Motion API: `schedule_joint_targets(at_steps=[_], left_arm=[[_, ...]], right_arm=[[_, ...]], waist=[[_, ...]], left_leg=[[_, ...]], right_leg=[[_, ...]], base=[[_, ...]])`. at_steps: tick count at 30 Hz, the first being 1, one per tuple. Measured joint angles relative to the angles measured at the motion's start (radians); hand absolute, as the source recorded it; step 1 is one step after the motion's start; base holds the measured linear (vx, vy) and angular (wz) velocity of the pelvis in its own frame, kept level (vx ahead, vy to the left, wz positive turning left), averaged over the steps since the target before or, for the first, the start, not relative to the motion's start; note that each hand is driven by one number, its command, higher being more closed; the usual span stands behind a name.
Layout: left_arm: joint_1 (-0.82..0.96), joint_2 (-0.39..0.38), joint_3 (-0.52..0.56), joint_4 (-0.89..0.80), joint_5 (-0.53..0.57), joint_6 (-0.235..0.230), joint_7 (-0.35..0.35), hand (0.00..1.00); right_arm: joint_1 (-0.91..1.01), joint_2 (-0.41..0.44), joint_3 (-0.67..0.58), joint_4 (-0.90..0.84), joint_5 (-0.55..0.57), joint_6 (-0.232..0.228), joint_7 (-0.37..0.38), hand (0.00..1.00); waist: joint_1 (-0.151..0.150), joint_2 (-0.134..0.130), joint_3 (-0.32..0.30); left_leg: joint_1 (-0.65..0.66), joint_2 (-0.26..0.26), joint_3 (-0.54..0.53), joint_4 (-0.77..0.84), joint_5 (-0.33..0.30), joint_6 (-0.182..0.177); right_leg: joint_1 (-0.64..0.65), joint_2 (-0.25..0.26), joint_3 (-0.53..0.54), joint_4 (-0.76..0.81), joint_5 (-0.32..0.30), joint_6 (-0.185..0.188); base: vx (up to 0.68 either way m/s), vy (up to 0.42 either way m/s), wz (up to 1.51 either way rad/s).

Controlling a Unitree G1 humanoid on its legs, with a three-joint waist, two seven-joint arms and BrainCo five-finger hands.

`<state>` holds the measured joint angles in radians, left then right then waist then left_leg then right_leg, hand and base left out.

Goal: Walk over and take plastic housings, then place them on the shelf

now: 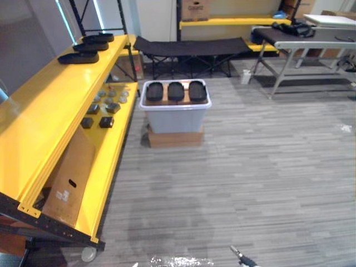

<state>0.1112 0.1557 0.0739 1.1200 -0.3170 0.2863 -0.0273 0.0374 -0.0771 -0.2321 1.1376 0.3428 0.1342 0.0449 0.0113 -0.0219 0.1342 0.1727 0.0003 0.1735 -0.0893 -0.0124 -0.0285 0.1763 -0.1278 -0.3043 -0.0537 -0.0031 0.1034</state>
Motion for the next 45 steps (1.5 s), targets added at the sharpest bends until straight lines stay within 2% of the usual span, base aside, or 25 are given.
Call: schedule_joint_targets(at_steps=[8, 13, 23, 28, 45], left_arm=[[-0.004, 0.004, 0.000, 0.000, 0.001, -0.006, 0.001, 0.00], [-0.009, 0.020, -0.008, 0.000, 0.001, -0.024, -0.026, 0.00], [-0.011, 0.021, -0.008, 0.000, 0.003, -0.024, -0.037, 0.00], [-0.010, 0.024, -0.009, 0.000, 0.003, -0.024, -0.065, 0.00], [-0.010, 0.024, -0.009, 0.000, 0.004, -0.025, -0.068, 0.00]], right_arm=[[-0.006, 0.001, 0.001, 0.011, -0.002, 0.001, 0.007, 0.00], [-0.016, 0.010, 0.013, 0.013, -0.003, 0.002, 0.021, 0.00], [-0.016, 0.009, 0.021, 0.013, 0.008, 0.023, 0.018, 0.00], [-0.016, 0.009, 0.020, 0.013, 0.009, 0.025, 0.019, 0.00], [-0.014, 0.005, 0.022, 0.013, -0.005, 0.031, 0.048, 0.00]], waist=[[0.000, -0.006, 0.002], [-0.001, -0.023, 0.012], [-0.003, -0.024, 0.012], [-0.004, -0.024, 0.011], [-0.004, -0.025, 0.011]], left_leg=[[0.001, -0.012, 0.000, 0.000, -0.002, 0.002], [0.002, -0.018, 0.001, 0.000, -0.002, 0.002], [0.005, -0.022, 0.012, 0.000, -0.001, 0.003], [0.008, -0.022, 0.027, 0.000, -0.002, 0.003], [0.018, -0.024, 0.028, -0.001, -0.005, 0.006]], right_leg=[[0.011, -0.002, -0.004, -0.012, 0.019, 0.005], [0.019, -0.009, -0.013, -0.018, 0.023, 0.011], [0.021, -0.015, -0.008, -0.019, 0.028, 0.012], [0.020, -0.015, 0.005, -0.023, 0.032, 0.010], [0.032, -0.015, 0.005, -0.024, 0.033, 0.011]], base=[[0.05, 0.011, 0.02], [0.01, 0.008, 0.02], [-0.03, 0.007, -0.02], [0.00, 0.004, -0.07], [0.00, 0.000, 0.00]])
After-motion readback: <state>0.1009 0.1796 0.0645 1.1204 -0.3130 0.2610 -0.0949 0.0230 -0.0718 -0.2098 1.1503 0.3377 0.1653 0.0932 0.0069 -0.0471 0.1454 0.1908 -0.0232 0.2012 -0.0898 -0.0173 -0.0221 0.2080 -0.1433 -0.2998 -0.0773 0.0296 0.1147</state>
